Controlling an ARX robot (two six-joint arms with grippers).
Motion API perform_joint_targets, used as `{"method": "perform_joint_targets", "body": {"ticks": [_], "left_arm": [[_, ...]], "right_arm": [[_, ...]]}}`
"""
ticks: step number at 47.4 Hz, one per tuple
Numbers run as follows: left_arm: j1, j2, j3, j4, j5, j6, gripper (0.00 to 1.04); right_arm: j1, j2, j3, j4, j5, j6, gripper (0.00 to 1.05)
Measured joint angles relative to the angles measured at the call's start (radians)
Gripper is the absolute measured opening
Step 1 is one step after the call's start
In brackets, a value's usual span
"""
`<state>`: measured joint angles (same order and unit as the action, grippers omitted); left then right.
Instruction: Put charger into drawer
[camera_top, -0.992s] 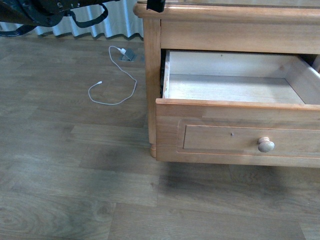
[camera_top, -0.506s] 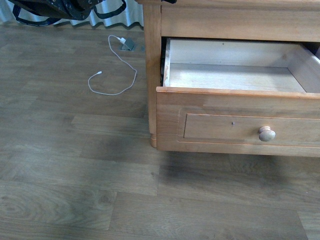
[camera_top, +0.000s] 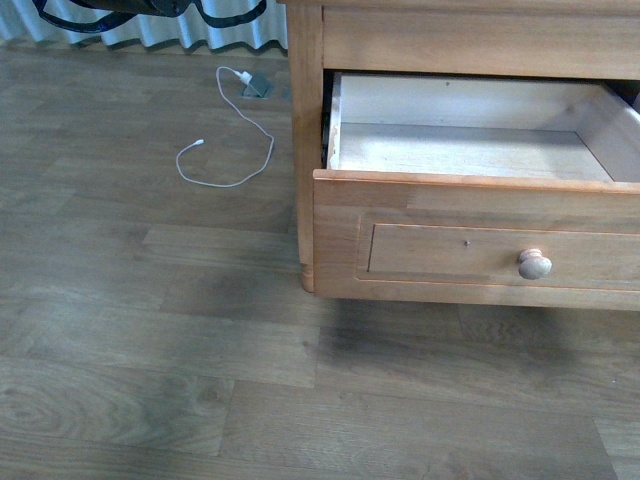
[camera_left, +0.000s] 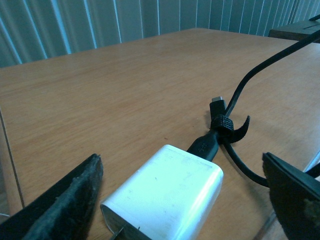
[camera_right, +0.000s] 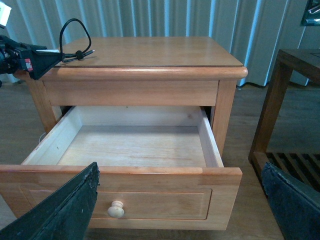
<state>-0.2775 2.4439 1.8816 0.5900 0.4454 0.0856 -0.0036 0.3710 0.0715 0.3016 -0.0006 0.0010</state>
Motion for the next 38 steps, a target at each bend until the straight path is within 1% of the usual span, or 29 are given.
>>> {"method": "perform_joint_targets", "body": {"ticks": [8,18,22,25,29,38], "left_arm": [[0.000,-0.003,0.000,-0.001,-0.002,0.003,0.74],[-0.002,-0.033,-0.047,0.024,-0.008,-0.008,0.42],[-0.009,-0.050,-0.086,0.069,-0.025,-0.025,0.40],[-0.019,-0.077,-0.148,0.132,-0.032,-0.067,0.40],[-0.040,-0.128,-0.249,0.201,-0.010,-0.108,0.40],[-0.102,-0.261,-0.409,0.270,0.048,-0.124,0.40]], "right_arm": [[0.000,0.000,0.000,0.000,0.000,0.000,0.96],[0.000,0.000,0.000,0.000,0.000,0.000,0.96],[0.000,0.000,0.000,0.000,0.000,0.000,0.96],[0.000,0.000,0.000,0.000,0.000,0.000,0.96],[0.000,0.000,0.000,0.000,0.000,0.000,0.96],[0.000,0.000,0.000,0.000,0.000,0.000,0.96]]}}
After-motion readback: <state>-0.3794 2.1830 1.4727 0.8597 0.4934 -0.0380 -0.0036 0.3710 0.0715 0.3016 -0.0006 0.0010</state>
